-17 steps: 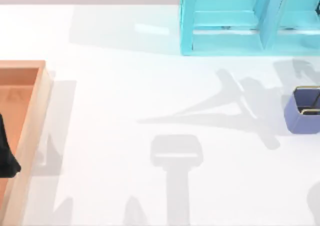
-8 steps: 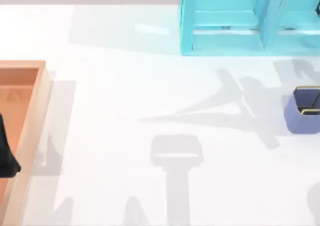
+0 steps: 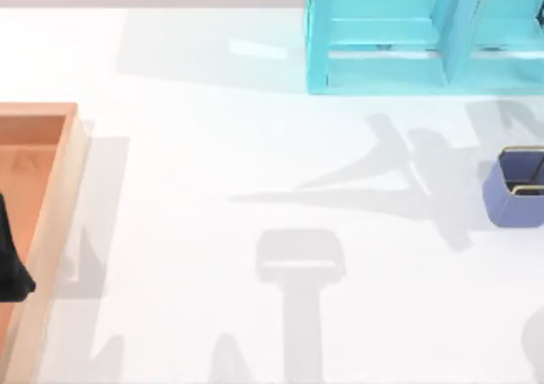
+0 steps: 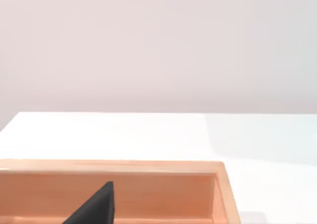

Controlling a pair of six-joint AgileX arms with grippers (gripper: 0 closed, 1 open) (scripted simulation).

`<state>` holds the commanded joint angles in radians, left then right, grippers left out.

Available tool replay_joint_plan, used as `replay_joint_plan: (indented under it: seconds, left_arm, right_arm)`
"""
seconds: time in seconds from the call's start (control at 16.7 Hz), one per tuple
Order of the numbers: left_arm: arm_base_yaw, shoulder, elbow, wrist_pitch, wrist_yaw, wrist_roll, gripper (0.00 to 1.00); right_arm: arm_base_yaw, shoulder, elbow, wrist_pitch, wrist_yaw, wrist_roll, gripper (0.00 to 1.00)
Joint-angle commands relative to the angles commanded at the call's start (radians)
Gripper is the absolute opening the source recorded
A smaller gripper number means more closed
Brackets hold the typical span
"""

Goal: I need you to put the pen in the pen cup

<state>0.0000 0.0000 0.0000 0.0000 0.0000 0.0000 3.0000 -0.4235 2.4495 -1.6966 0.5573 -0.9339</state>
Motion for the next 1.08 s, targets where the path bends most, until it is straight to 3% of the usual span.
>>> replay_joint_plan:
  seconds: [0.24, 1.02, 1.08]
  left_arm:
    - [0.0, 0.0, 0.0, 0.0, 0.0, 0.0, 1.0]
    - [0.0, 0.0, 0.0, 0.0, 0.0, 0.0, 1.0]
    - [0.0, 0.0, 0.0, 0.0, 0.0, 0.0, 1.0]
  right_arm:
    - [0.0, -0.002, -0.001, 0.0, 0.0, 0.0, 0.0]
    - [0.0, -0.002, -0.001, 0.0, 0.0, 0.0, 0.98]
    - [0.0, -0.002, -0.001, 0.0, 0.0, 0.0, 1.0]
